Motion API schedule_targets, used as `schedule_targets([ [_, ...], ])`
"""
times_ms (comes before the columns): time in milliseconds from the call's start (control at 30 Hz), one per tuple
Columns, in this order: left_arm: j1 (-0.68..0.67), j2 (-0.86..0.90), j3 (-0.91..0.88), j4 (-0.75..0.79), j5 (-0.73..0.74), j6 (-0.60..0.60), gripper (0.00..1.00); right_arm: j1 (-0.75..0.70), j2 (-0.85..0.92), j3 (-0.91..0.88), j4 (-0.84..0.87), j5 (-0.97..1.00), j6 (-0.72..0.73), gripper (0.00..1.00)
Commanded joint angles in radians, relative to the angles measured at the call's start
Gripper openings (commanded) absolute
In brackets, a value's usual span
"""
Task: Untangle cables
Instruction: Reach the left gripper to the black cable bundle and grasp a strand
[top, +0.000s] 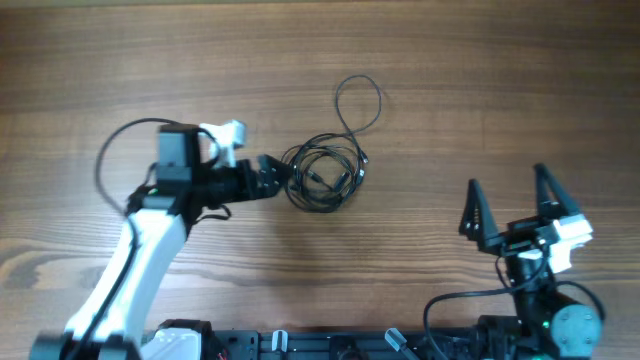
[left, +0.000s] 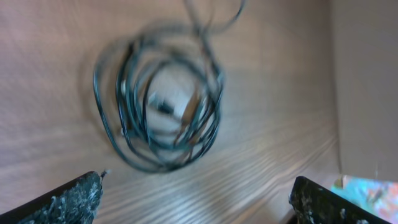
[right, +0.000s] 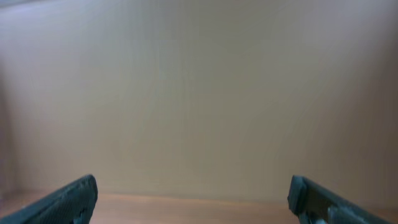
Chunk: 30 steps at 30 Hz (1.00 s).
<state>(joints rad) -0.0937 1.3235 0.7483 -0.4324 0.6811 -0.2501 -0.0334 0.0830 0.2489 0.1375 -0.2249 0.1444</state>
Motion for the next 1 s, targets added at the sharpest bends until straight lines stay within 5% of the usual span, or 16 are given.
schedule_targets([
  [0,-0.119,0.111,0.07,-0.013,-0.154,-0.069,1.0,0.003,0.191,0.253,-0.192,0.053,-0.122,1.0],
  [167,-0.172,0.141,0.077,0.037,-0.178,-0.08,1.0,0.003,0.542,0.49,-0.366,-0.092,-0.114,1.0],
  [333,-0.173,0.148,0.077,0.102,-0.41,-0.229,0.93,0.003,0.774,0.522,-0.216,-0.483,-0.079,1.0],
  [467,-0.173,0.216,0.077,0.104,-0.414,-0.264,0.85,0.003,0.923,0.522,-0.146,-0.505,0.101,1.0],
  [667,-0.173,0.297,0.077,0.177,-0.246,-0.261,0.73,0.003,0.984,0.522,-0.196,-0.445,0.154,1.0],
  [800,-0.174,0.31,0.076,0.204,-0.321,-0.298,0.53,0.003,0.985,0.522,-0.209,-0.433,0.155,1.0],
  [967,-0.196,0.362,0.076,0.204,-0.33,-0.316,0.5,0.003,0.985,0.522,-0.211,-0.434,0.174,1.0],
])
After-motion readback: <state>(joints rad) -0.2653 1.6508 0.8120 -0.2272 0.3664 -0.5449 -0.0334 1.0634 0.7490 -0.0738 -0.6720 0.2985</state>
